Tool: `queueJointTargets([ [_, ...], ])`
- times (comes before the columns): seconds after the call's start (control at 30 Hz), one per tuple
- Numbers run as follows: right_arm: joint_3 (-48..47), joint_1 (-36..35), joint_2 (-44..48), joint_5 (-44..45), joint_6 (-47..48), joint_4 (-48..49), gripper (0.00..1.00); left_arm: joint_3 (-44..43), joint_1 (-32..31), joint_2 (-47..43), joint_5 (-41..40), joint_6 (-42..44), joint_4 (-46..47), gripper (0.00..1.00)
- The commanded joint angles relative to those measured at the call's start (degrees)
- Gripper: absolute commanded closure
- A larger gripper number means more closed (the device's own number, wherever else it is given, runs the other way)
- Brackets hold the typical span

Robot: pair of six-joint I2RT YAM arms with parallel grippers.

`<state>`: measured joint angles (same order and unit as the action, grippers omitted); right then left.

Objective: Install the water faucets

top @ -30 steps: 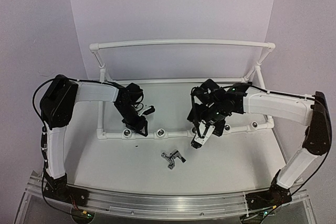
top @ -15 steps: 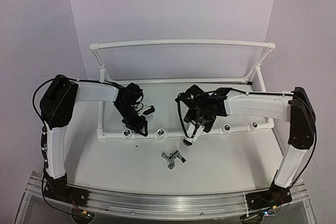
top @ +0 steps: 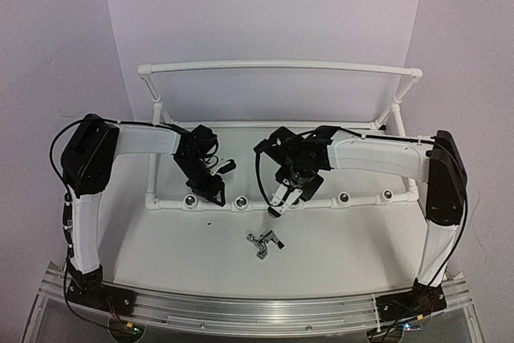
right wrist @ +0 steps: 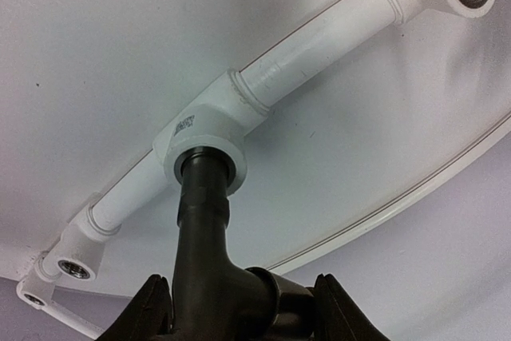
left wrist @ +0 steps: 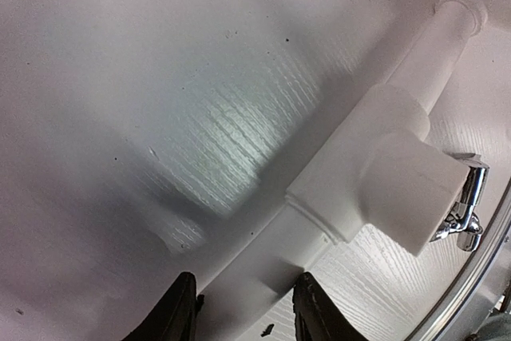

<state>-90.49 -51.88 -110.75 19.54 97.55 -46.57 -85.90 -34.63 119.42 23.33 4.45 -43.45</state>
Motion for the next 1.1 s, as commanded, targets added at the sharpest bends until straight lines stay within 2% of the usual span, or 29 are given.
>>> queueJointTargets([
  [0.0,-3.08,0.25,-0.99,-1.85,-15.72,-5.10,0.73,0.82,-1.05,3.86,-1.01,-1.17,-2.04,0.60],
  [0.43,-2.08,0.28,-1.43,-1.94,-22.86,-5.75,0.92,0.57,-1.05,4.24,-0.57,-1.38,-2.44,0.64],
  [1.0,-7.27,0.34,-4.06,-3.45,-30.50,-9.61,0.93,-0.03,-1.05,4.67,-0.52,-1.54,-2.85,0.65],
  [1.03,-7.14,0.34,-3.92,-3.46,-30.28,-9.53,0.91,-0.12,-1.05,4.74,-0.49,-1.59,-2.86,0.65],
  [1.07,-7.01,0.39,-3.74,-3.43,-29.94,-9.51,0.82,-0.22,-1.05,4.85,-0.48,-1.60,-2.86,0.65],
])
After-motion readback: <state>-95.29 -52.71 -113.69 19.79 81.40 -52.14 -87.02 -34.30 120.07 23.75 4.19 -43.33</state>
